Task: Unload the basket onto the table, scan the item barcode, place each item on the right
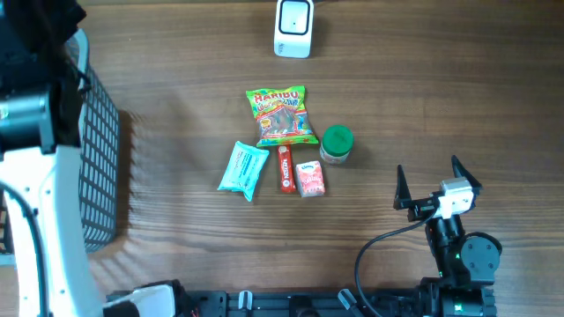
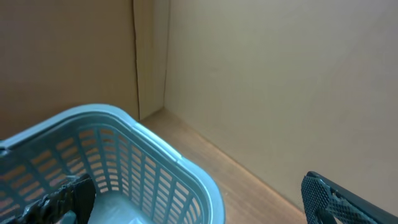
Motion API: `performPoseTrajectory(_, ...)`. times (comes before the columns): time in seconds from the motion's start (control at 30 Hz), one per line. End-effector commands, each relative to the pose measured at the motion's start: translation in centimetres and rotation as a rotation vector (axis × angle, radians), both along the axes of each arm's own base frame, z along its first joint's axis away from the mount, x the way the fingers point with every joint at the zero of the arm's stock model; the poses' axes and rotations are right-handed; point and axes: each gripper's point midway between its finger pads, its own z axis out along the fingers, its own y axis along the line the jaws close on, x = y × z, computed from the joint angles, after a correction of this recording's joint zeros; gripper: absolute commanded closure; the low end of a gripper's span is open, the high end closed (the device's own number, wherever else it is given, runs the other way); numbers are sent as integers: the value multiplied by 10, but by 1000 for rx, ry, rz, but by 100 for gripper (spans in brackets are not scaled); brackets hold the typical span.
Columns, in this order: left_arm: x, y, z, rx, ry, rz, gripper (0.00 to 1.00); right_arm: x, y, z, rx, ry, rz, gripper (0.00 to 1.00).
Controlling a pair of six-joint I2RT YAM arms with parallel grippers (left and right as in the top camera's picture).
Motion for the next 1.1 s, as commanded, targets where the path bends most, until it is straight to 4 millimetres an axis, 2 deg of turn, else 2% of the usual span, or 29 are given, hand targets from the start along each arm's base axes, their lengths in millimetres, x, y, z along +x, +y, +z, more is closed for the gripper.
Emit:
performPoseTrajectory(0.0,-28,-5,38,23,-87,-13,0,0,-1,2,-6,-11,-8,0)
performPoseTrajectory(0.17,-61,-16,59,25,-165,-55,0,0,-1,2,-6,-11,-8,0)
performPoseTrajectory(0.27,-93,-33,77,26,-252,-131,0,0,-1,2,-6,-11,-8,0)
performPoseTrajectory(0.37,-129,-42,95,40,-339,-152,0,0,-1,2,-6,-11,-8,0)
performPoseTrajectory(0.43,-162,-51,110,52,-420,-182,0,0,-1,2,-6,-11,-8,0)
performPoseTrajectory(0.53,-200,-65,130,71,-512,-235,0,0,-1,2,-6,-11,-8,0)
performPoseTrajectory(0.6,-240,-71,144,94,-596,-235,0,0,-1,2,-6,-11,-8,0)
performPoseTrajectory(0.73,-299,-79,158,125,-715,-236,0,0,-1,2,-6,-11,-8,0)
performPoseTrajectory(0.83,-315,-81,160,133,-748,-236,0,0,-3,3,-29,-19,-22,1)
performPoseTrajectory(0.9,-316,-81,160,133,-748,-237,0,-2,10,3,39,-8,55,0)
performPoseTrajectory(0.97,-309,-86,157,132,-736,-270,0,-4,18,4,193,19,104,0)
performPoseTrajectory(1.03,-293,-104,151,135,-712,-392,0,-9,35,6,462,87,210,0)
performPoseTrajectory(1.07,-288,-109,149,135,-705,-427,0,-12,43,7,512,109,259,0)
